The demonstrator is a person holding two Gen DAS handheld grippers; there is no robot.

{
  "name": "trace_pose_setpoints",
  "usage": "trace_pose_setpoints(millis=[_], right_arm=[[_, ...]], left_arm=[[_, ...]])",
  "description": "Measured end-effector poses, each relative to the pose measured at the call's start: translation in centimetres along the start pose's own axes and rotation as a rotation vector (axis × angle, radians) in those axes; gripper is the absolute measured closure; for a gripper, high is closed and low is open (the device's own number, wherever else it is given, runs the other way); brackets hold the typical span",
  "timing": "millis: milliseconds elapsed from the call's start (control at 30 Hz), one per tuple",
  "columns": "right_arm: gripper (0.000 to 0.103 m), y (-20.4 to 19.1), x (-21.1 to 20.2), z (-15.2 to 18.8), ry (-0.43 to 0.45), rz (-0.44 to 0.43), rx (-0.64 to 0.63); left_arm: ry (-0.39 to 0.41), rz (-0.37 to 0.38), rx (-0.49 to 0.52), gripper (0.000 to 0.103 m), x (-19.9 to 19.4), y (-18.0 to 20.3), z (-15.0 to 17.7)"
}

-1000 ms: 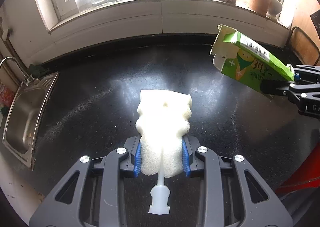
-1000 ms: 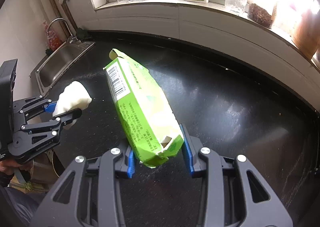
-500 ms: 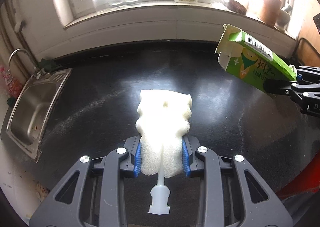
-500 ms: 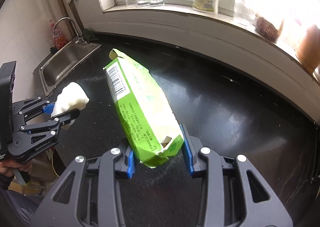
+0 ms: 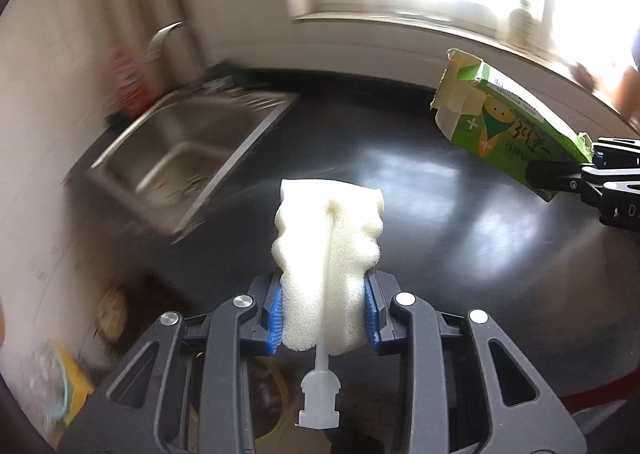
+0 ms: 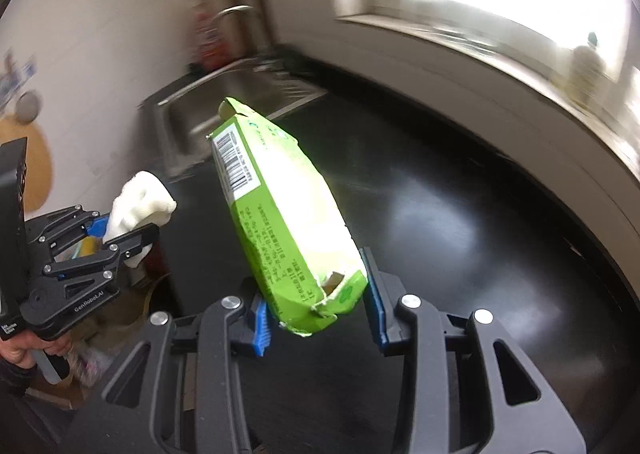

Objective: Collect trash
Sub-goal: 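Carry brush and snack bag over the bin and open both tools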

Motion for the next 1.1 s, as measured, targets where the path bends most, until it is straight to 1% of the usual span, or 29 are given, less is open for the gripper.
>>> trace_pose_setpoints(millis=[33, 133, 200, 267, 367, 500, 633, 733, 800, 933, 1100], right_arm=[[0.065, -2.3, 0.7, -0.6, -0.004, -0.034, -0.036], [0.065, -7.8, 2.0, -1.6, -0.017, -0.109, -0.112], [0.065, -12.2, 3.1, -1.5, -0.038, -0.159, -0.173], [0.065, -16.5, 4.2, -1.0, -0.069, -0.208, -0.224], [0.065, -21.8, 5.9, 0.3, -0.13, -0.26, -0.278], [0.065, -27.8, 8.5, 2.4, -0.216, -0.289, -0.334], [0.065, -30.9, 11.1, 4.5, -0.288, -0.277, -0.358], [0.065, -32.5, 13.2, 5.7, -0.335, -0.247, -0.367], [0.065, -33.5, 14.4, 6.7, -0.363, -0.224, -0.367], [0.065, -34.3, 16.2, 7.4, -0.399, -0.198, -0.368], [0.064, -34.8, 17.7, 7.4, -0.417, -0.185, -0.363]], left_arm=[[0.0, -0.036, -0.038, 0.072, -0.8, -2.1, 1.1], [-0.007, -0.098, -0.138, 0.072, -2.3, -6.6, 3.9], [-0.02, -0.14, -0.196, 0.072, -3.1, -9.3, 6.1], [-0.042, -0.174, -0.262, 0.072, -3.8, -12.3, 9.0], [-0.069, -0.203, -0.328, 0.072, -4.2, -15.4, 12.6], [-0.101, -0.201, -0.398, 0.072, -3.7, -18.5, 16.7], [-0.121, -0.184, -0.425, 0.072, -2.5, -20.5, 19.8], [-0.137, -0.173, -0.407, 0.072, -0.6, -21.7, 20.7], [-0.145, -0.158, -0.417, 0.072, 0.5, -22.5, 21.4], [-0.163, -0.129, -0.452, 0.072, 2.0, -24.0, 22.8], [-0.166, -0.101, -0.449, 0.071, 2.9, -24.9, 23.3]])
Point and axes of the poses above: each gripper's, at about its wrist camera, not at the fingertips, and x roughly the way its jaws point, y to its right, z to its underside, the point moved 4 cm from there along x, roughly the way its jaws point, and after that the axes turned 11 degrees about z, right-handed, at the moved point
